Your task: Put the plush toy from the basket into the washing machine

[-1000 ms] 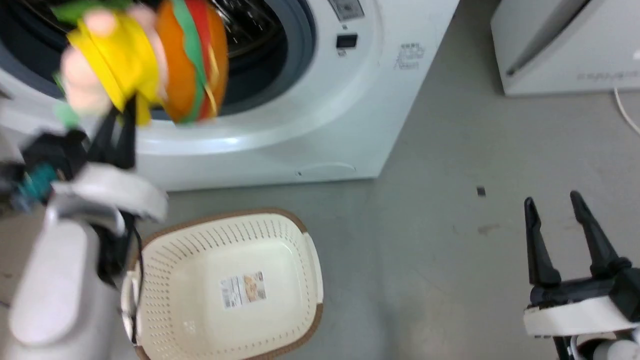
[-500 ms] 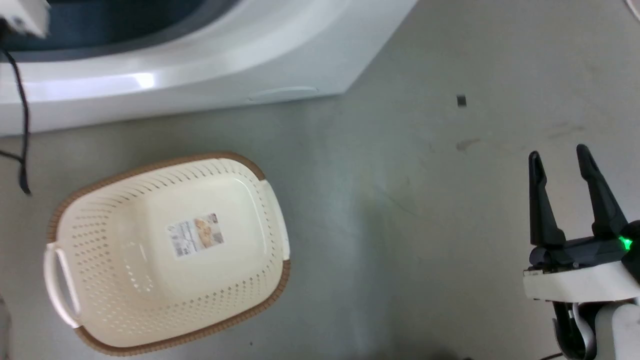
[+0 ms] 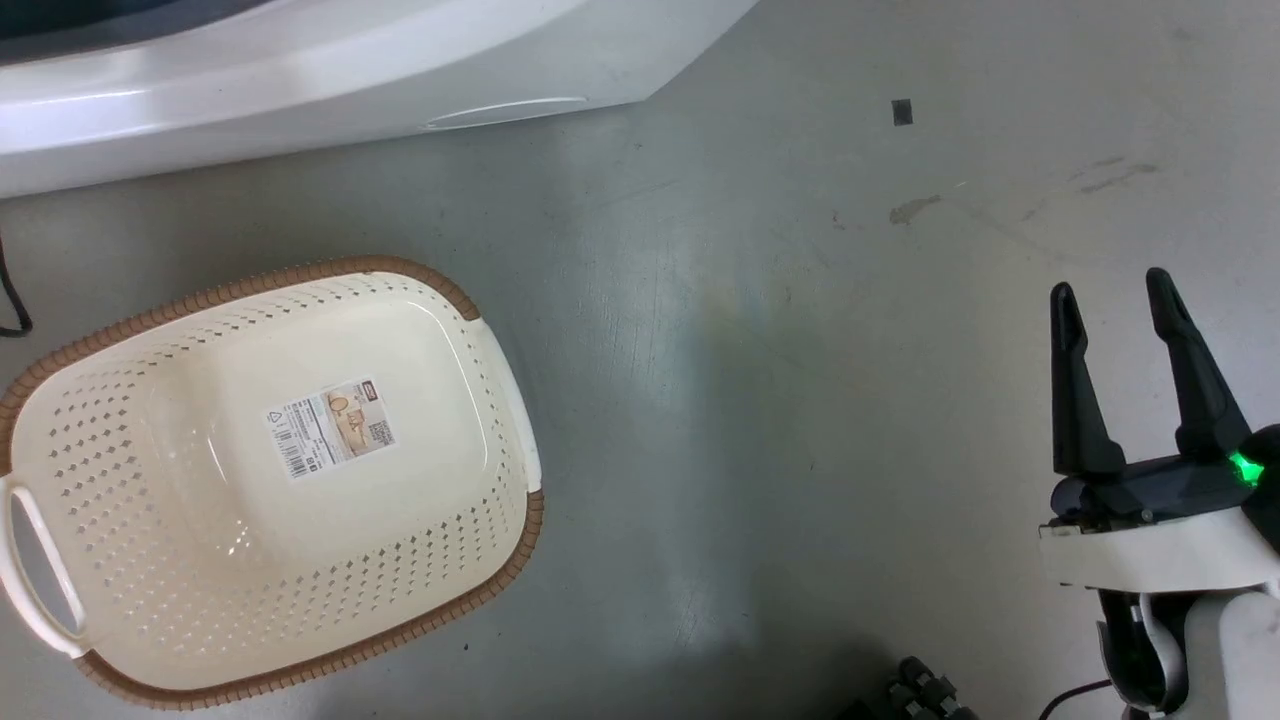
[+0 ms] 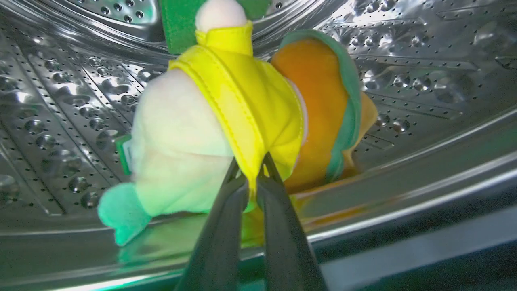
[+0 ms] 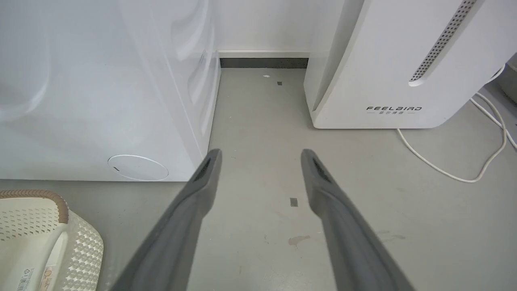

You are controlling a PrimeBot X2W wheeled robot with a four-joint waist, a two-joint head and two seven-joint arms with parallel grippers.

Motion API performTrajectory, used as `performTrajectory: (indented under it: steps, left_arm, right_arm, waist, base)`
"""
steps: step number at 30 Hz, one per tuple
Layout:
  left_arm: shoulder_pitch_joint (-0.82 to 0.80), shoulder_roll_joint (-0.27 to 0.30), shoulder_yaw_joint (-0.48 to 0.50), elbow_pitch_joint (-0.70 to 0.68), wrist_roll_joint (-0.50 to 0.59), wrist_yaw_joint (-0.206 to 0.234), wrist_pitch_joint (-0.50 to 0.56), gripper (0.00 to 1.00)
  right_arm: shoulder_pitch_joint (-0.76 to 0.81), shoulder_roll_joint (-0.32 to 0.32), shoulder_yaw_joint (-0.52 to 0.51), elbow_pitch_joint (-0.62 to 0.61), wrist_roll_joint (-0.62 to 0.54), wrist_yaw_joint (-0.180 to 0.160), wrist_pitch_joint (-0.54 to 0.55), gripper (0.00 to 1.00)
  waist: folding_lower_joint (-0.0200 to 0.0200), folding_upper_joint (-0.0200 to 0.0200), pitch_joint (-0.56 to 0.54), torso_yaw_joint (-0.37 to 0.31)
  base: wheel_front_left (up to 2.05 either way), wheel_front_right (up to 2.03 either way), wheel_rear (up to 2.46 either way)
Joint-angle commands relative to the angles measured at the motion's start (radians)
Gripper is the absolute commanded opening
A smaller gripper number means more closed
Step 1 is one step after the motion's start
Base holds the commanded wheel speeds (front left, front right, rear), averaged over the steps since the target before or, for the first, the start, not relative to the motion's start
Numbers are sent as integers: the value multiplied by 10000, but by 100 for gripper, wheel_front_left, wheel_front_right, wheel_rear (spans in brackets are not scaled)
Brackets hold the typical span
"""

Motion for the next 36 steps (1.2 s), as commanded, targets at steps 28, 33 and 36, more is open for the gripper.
performTrajectory:
  steps: [28,33,36]
  left_arm:
    - [2057,-957,-2548,1452,-1847,-41,-3240,100]
    - [3400,-1174,-2441,683,-2158,17,-3621,100]
    - [4459,-1360,-2083,-273,-2366,315,-3684,100]
  right_arm:
    - [383,7,-354,454,-715,-9,-46,100]
    - [666,7,-406,510,-866,-9,-46,100]
    - [907,7,-495,500,-886,-9,-46,100]
  waist:
    - [-2,0,-3634,1366]
    - [-2,0,-4763,1747]
    - [-2,0,-5366,1985]
  base:
    - [0,0,0]
    - [0,0,0]
    - [0,0,0]
